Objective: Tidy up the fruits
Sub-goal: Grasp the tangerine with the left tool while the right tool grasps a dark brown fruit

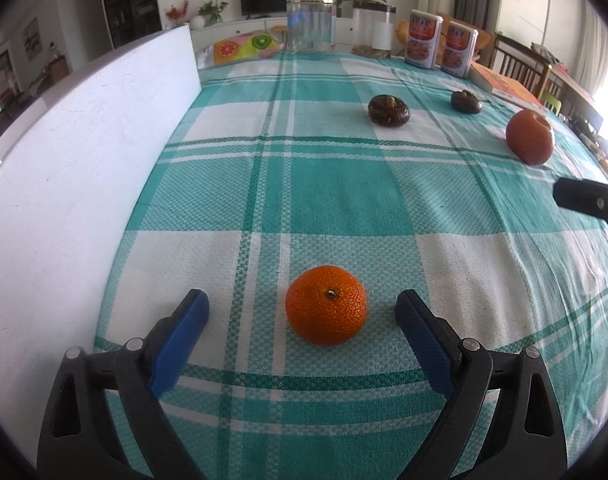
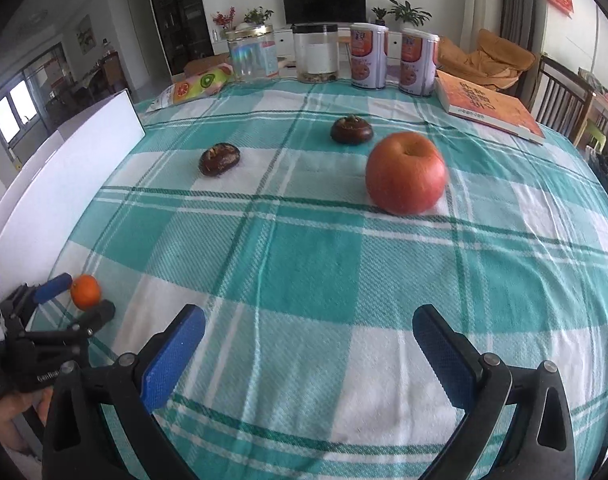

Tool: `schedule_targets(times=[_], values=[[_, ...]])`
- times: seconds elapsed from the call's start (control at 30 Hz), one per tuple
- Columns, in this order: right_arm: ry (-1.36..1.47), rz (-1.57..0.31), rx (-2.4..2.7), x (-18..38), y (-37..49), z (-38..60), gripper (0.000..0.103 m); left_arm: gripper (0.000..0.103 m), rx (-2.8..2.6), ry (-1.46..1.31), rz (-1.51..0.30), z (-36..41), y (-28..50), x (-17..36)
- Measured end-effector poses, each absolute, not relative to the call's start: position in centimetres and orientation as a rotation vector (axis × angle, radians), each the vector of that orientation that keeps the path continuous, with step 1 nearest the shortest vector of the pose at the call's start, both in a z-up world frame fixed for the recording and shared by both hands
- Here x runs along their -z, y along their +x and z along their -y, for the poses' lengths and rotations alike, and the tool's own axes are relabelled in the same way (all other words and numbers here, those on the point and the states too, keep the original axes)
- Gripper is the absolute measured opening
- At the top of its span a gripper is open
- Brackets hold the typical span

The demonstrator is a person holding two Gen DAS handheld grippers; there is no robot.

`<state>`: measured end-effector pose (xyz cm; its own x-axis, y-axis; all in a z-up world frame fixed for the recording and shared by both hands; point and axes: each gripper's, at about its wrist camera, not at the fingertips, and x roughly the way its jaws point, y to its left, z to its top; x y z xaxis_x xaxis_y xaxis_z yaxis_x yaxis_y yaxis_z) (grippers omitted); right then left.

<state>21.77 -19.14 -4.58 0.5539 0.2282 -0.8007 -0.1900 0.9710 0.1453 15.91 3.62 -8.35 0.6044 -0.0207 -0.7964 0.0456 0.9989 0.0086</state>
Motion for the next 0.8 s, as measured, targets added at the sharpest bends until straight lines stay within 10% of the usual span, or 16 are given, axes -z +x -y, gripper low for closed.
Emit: schedule_targets(times=[0.4, 0.53, 0.8], values=[[0.078, -1.060, -0.329, 7.7, 36.2, 9.6, 0.084, 0.096, 0.038, 0.029, -0.921, -3.6, 16.0, 8.4], [-0.112, -1.029, -0.265, 7.9, 35.6, 7.2, 0.046, 0.096, 0.038, 0.029, -0.922, -3.6, 16.0, 8.4], [-0.069, -0.987, -0.389, 6.6, 30.0, 12.6, 0.046, 0.096, 0.038, 0.028, -0.922, -3.6, 16.0, 8.4]])
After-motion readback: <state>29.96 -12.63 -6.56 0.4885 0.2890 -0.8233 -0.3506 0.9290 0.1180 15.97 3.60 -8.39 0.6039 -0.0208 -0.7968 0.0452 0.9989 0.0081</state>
